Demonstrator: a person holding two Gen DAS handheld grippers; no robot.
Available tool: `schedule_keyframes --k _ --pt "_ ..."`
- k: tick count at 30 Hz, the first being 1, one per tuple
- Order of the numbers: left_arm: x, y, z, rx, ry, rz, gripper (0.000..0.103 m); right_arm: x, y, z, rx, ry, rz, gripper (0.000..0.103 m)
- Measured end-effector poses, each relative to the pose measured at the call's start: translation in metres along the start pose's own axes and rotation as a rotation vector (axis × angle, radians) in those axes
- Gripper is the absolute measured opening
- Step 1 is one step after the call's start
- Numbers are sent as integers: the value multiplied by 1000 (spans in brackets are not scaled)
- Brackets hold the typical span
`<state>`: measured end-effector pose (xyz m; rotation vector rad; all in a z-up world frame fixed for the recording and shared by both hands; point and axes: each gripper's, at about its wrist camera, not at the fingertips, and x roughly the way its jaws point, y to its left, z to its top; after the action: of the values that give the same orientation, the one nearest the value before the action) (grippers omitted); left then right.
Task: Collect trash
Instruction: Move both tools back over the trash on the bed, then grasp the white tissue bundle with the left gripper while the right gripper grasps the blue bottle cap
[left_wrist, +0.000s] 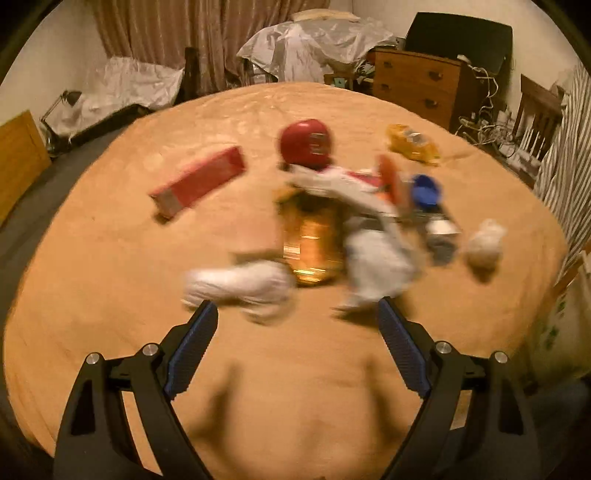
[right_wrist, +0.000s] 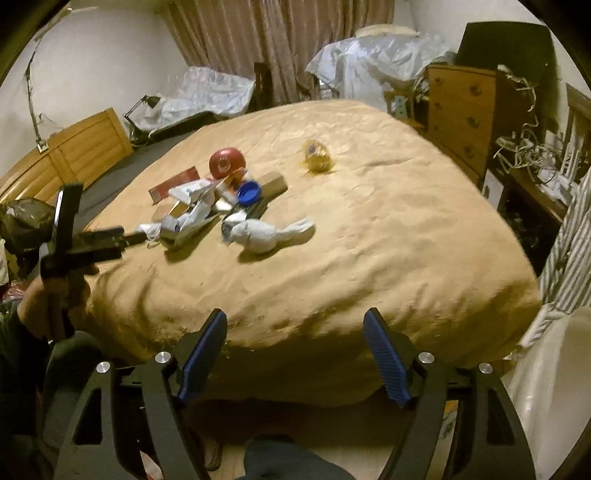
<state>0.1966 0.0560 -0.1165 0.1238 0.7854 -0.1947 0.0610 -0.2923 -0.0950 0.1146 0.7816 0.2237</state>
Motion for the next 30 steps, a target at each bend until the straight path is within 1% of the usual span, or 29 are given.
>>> schedule_keyframes --k 3,6,8,9,12,16,17,18,21,23,25,27,30 --pt "12 34 6 -30 -2 19 84 20 6 -1 25 30 33 78" --pt "40 60 5 -62 58 -13 84 33 9 -4 24 52 49 78" --pt "52 64 0 -63 93 -56 84 39 14 -5 16 64 54 78" --pt "54 62 -2 -58 99 -75 84 42 16 -4 11 71 53 78" --pt "52 44 -5 10 96 -142 84 43 14 -6 10 78 44 79" --pt "46 16 -9 107 138 -287 85 46 7 -5 24 88 39 81" --pt "40 10 -10 123 153 -363 85 47 7 -4 25 89 42 81" --pt "32 7 -11 134 151 -414 85 47 7 -3 23 91 42 81" --pt "21 11 -10 129 135 -440 85 53 7 -2 13 102 47 82" --pt "12 19 -5 119 97 -410 85 60 7 -3 16 113 51 82" --pt "1 24 -4 122 54 -361 85 66 8 -3 23 123 59 82" --pt "6 19 4 171 46 -325 85 75 8 -3 35 138 79 82" --pt "25 4 13 261 65 -287 85 90 6 0 69 156 121 82"
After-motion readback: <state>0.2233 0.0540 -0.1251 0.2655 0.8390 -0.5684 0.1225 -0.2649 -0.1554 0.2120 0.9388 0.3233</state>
